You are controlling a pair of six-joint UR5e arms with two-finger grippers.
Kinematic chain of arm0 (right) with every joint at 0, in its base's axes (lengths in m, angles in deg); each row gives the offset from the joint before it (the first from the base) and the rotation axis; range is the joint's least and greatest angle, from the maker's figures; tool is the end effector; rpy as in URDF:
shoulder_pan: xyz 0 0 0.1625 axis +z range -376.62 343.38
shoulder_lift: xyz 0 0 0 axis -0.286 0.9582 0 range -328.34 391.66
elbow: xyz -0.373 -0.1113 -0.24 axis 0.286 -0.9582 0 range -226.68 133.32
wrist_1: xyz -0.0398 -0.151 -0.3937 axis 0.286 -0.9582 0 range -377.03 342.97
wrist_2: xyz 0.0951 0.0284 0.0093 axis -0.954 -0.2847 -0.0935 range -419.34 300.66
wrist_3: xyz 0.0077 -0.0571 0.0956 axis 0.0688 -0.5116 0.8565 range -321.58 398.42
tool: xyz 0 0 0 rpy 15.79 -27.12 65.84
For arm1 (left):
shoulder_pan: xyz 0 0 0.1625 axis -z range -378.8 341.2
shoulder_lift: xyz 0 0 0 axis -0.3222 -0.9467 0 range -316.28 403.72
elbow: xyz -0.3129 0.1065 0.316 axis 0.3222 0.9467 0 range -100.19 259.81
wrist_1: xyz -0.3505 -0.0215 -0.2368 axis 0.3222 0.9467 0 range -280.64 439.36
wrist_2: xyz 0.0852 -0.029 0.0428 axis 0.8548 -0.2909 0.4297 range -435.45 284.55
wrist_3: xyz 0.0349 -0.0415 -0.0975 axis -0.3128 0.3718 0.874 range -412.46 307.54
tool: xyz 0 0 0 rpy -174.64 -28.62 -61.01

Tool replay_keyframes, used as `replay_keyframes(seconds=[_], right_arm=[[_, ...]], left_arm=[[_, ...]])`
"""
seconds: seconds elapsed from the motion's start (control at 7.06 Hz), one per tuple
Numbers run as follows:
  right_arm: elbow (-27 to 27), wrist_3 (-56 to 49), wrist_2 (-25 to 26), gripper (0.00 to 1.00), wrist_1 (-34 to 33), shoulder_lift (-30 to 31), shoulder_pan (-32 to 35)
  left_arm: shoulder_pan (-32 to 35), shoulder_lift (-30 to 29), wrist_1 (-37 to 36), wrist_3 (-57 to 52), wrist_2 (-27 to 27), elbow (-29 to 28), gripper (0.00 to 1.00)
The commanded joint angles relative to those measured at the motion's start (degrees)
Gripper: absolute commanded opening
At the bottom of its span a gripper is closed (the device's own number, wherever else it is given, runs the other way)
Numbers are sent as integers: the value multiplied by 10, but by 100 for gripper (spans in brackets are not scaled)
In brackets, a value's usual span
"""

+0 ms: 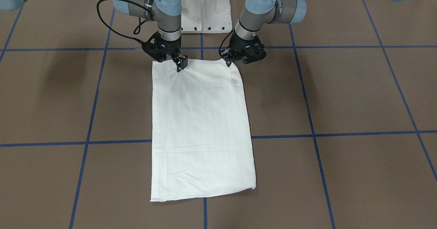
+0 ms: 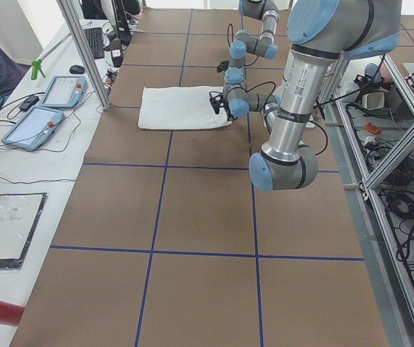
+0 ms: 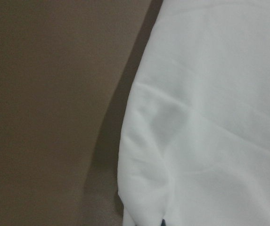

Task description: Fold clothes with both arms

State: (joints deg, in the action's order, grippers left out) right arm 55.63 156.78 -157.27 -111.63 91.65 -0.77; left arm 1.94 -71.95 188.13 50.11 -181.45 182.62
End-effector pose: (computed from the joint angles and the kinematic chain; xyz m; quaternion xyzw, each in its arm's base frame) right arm -0.6148 -0.2971 0.3144 -0.1002 -0.3135 0.3346 0.8830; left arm 0.5780 -0.3284 0.2987 -0.0880 0.4819 -0.1852 0.8519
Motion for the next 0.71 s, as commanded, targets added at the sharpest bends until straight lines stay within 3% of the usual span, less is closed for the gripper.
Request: replay_keyframes(seconds=[0.0, 0.57], right_arm=[[5, 0, 0, 39, 0, -1, 1], [6, 0, 0, 39, -1, -2, 3]], left_arm=[[0, 0, 1, 0, 0, -1, 0], [0, -1, 2, 0, -1, -2, 0]])
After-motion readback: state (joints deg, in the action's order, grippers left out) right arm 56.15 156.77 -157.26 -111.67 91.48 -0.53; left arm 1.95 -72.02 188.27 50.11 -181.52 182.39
